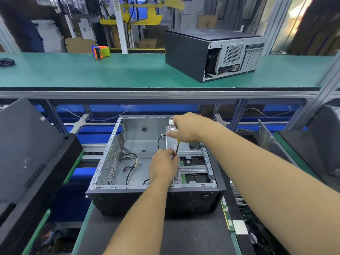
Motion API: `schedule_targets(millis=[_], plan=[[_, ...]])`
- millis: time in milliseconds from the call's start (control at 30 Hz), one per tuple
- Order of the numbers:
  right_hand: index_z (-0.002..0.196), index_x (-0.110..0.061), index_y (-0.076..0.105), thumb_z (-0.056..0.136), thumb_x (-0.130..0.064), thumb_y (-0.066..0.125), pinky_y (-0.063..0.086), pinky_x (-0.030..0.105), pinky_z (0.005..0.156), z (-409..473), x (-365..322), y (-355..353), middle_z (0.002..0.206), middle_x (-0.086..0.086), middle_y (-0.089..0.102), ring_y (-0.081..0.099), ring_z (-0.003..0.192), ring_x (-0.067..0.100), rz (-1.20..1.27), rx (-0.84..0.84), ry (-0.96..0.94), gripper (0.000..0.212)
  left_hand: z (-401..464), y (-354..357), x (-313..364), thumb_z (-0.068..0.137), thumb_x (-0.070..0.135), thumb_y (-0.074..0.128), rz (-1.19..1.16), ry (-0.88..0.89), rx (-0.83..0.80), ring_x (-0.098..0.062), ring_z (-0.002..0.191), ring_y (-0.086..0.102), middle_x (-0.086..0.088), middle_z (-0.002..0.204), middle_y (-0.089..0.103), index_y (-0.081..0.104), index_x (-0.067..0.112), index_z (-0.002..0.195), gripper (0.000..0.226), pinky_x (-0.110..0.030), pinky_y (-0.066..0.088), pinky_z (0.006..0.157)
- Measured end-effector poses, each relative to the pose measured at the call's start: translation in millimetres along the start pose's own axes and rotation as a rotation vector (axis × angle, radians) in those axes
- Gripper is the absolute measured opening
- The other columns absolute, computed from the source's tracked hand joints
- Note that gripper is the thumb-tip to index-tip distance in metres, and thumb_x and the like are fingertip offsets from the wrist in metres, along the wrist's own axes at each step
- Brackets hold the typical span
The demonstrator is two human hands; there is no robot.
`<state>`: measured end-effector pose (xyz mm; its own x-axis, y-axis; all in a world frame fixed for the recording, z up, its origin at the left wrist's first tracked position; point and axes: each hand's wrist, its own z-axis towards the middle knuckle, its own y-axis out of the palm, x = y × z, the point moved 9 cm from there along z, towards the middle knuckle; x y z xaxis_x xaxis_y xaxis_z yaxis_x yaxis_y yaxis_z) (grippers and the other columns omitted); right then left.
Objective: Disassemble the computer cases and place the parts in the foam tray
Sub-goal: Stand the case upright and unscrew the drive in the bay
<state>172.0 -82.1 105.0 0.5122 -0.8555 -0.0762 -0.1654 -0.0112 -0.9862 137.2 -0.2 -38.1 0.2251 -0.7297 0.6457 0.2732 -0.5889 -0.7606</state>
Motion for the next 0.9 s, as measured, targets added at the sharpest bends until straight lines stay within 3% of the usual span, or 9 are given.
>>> schedule_targets(millis=[67,167,233,333,467,533,667,800,900], plan=[[0.083,-0.012,0.047,0.106,-0.038,0.041,0.047,0.038,0.067,1.3,2.8,-2.1,0.084,0.006,0.055,0.053,0.070,0.023,-0.047,0.026,0.026,0.035,0.3,-0.2,0.3,0.101,0.040,0.060,0.003,-0.002,0.000,-0.018,0.089,0.058,0.002,0.109,0.060,0.071,0.028,0.108,0.017,-0.031,0.041,0.064],[0.106,-0.014,0.053,0.095,-0.014,0.050,0.051,0.040,0.072,0.7,-0.8,0.5,0.100,0.006,0.059,0.059,0.087,0.027,-0.028,-0.004,-0.036,0.011,0.2,1.0,-0.5,0.101,0.040,0.059,0.002,-0.007,-0.004,-0.020,0.092,0.059,0.002,0.112,0.058,0.069,0.029,0.107,0.016,-0.032,0.043,0.067],[0.110,-0.015,0.048,0.094,-0.021,0.055,0.047,0.038,0.070,-1.3,-1.8,1.0,0.099,0.004,0.053,0.055,0.086,0.026,-0.002,-0.022,-0.048,0.019,0.3,1.1,-0.8,0.101,0.039,0.058,0.002,-0.006,-0.003,-0.020,0.095,0.059,0.002,0.113,0.058,0.069,0.029,0.107,0.016,-0.033,0.044,0.070],[0.089,-0.013,0.043,0.104,-0.042,0.044,0.042,0.036,0.065,0.9,4.4,-1.1,0.082,0.002,0.050,0.050,0.068,0.020,0.017,0.037,0.028,0.033,-0.3,1.4,-1.2,0.101,0.040,0.058,0.000,-0.007,-0.006,-0.019,0.095,0.058,0.003,0.113,0.058,0.068,0.029,0.109,0.016,-0.032,0.044,0.071],[0.099,-0.013,0.052,0.097,-0.016,0.049,0.043,0.034,0.064,4.6,2.5,1.2,0.095,0.006,0.060,0.055,0.076,0.023,-0.017,0.002,-0.016,0.005,0.5,1.7,-1.3,0.101,0.040,0.058,0.001,-0.010,-0.006,-0.019,0.094,0.058,0.003,0.113,0.058,0.068,0.030,0.108,0.016,-0.033,0.044,0.070],[0.103,-0.016,0.051,0.094,-0.021,0.055,0.043,0.034,0.067,2.4,0.0,2.1,0.097,0.003,0.058,0.056,0.085,0.023,0.007,-0.047,-0.041,0.011,0.6,2.2,-1.6,0.101,0.040,0.058,0.003,-0.012,-0.007,-0.019,0.094,0.058,0.002,0.112,0.057,0.068,0.030,0.107,0.015,-0.033,0.043,0.069],[0.083,-0.010,0.050,0.106,-0.040,0.041,0.040,0.035,0.060,4.9,3.9,-1.4,0.080,0.005,0.056,0.050,0.065,0.019,-0.052,0.003,0.020,0.039,0.1,1.7,-1.2,0.100,0.041,0.059,0.005,-0.011,-0.009,-0.020,0.091,0.060,0.002,0.110,0.057,0.068,0.030,0.105,0.014,-0.034,0.047,0.068],[0.108,-0.014,0.055,0.093,-0.012,0.051,0.043,0.033,0.063,4.6,-2.9,1.3,0.102,0.006,0.057,0.054,0.082,0.024,-0.007,-0.037,-0.037,0.016,-0.3,1.3,-0.5,0.100,0.039,0.059,0.004,-0.008,-0.012,-0.022,0.094,0.060,0.001,0.111,0.057,0.068,0.029,0.106,0.015,-0.035,0.048,0.070],[0.108,-0.017,0.049,0.095,-0.030,0.054,0.048,0.040,0.073,2.5,-3.8,0.9,0.102,0.004,0.045,0.053,0.082,0.025,0.033,-0.030,-0.011,0.019,-1.0,-0.1,0.2,0.100,0.037,0.058,0.003,-0.009,-0.010,-0.022,0.094,0.060,0.001,0.112,0.058,0.069,0.029,0.108,0.015,-0.035,0.046,0.069]])
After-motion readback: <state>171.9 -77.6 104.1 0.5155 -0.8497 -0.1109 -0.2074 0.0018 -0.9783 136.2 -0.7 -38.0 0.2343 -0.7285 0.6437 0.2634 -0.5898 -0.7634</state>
